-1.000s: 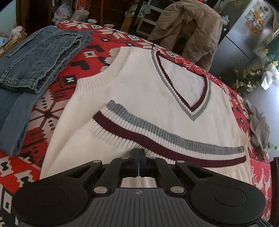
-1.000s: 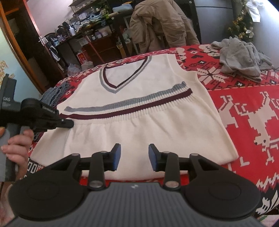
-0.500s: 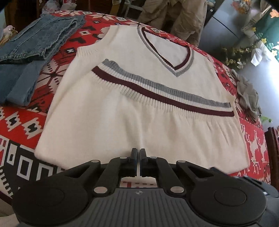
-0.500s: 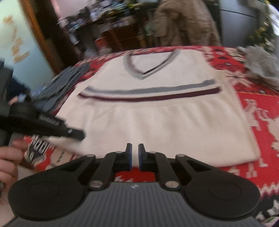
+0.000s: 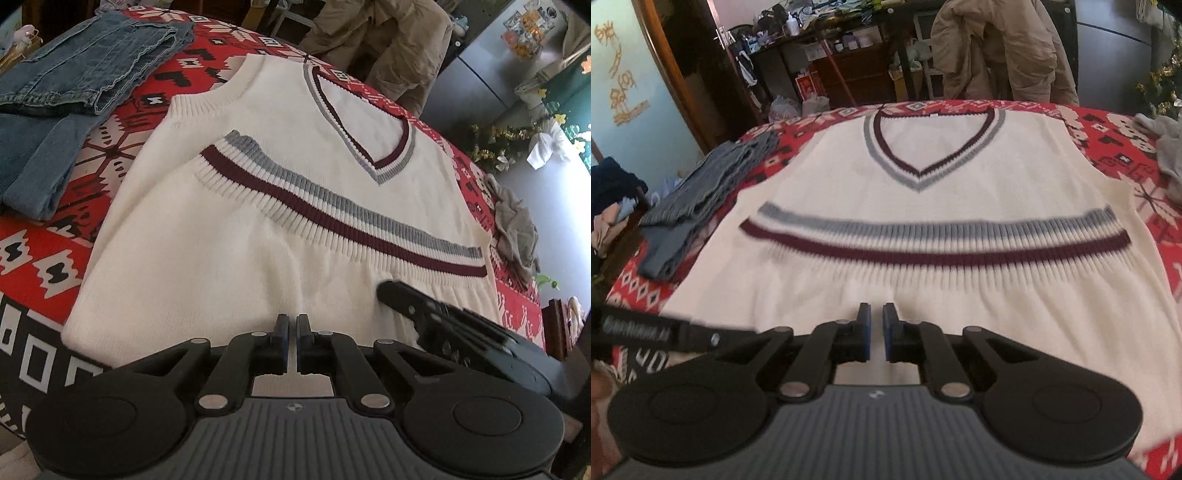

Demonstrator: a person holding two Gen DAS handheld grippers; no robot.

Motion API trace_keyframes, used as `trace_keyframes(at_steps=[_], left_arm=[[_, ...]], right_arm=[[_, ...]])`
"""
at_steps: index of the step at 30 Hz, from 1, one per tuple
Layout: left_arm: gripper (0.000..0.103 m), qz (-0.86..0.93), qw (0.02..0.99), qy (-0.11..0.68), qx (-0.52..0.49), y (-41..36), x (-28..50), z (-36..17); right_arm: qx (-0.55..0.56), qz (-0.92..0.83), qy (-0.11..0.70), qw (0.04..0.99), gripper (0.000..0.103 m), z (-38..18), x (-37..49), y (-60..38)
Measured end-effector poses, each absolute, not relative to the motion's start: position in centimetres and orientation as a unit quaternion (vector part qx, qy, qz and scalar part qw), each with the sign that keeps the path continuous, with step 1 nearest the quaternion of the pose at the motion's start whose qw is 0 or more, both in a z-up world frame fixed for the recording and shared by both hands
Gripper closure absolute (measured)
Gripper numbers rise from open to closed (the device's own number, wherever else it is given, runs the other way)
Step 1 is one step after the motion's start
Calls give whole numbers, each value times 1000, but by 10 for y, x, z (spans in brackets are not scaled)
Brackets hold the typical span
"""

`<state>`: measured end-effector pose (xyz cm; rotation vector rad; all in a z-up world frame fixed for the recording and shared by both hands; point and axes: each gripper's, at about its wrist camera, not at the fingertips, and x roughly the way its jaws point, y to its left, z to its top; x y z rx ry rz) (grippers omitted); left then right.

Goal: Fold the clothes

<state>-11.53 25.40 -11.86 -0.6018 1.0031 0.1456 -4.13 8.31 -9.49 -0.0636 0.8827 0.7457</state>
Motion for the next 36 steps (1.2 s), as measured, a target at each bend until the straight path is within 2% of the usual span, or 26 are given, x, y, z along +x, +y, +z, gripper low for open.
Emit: trace_keyframes(at_steps=[7, 15, 17, 20, 22, 23, 24, 27, 29, 31, 36], left_arm=[[100, 34, 840, 460, -287, 249, -121, -113], [99, -21, 845, 466, -263, 232, -137, -113], [90, -29, 841, 476, -256, 228, -143, -118], [90, -38, 836, 488, -247, 222, -151, -124], [76, -28, 845, 469, -254, 224, -160, -118], [61, -20, 853, 457, -253, 224, -164, -113], [52, -13, 860, 444, -251, 224, -169, -109], [40, 13, 876, 423, -230, 218, -179, -98], [40, 28, 880, 424, -213, 213, -184, -96], [40, 43, 883, 428, -189, 204, -188, -96], [39, 37, 884, 450, -118, 182, -195, -103]], right_arm=[[-16, 369, 408, 835, 95, -89, -37, 88], [-64, 418, 399, 814, 93, -90, -96, 71], [-71, 414, 402, 814, 94, -92, -108, 65], [-66, 407, 401, 818, 93, -90, -124, 52], [-56, 400, 402, 822, 93, -87, -132, 41], [-51, 394, 400, 826, 93, -85, -134, 34], [-45, 388, 398, 830, 90, -82, -137, 28], [-32, 364, 384, 848, 65, -71, -147, 7], [-30, 348, 374, 859, 56, -66, -153, -4], [-35, 334, 366, 868, 35, -63, -158, -11], [-53, 336, 356, 870, 17, -61, -171, -12]])
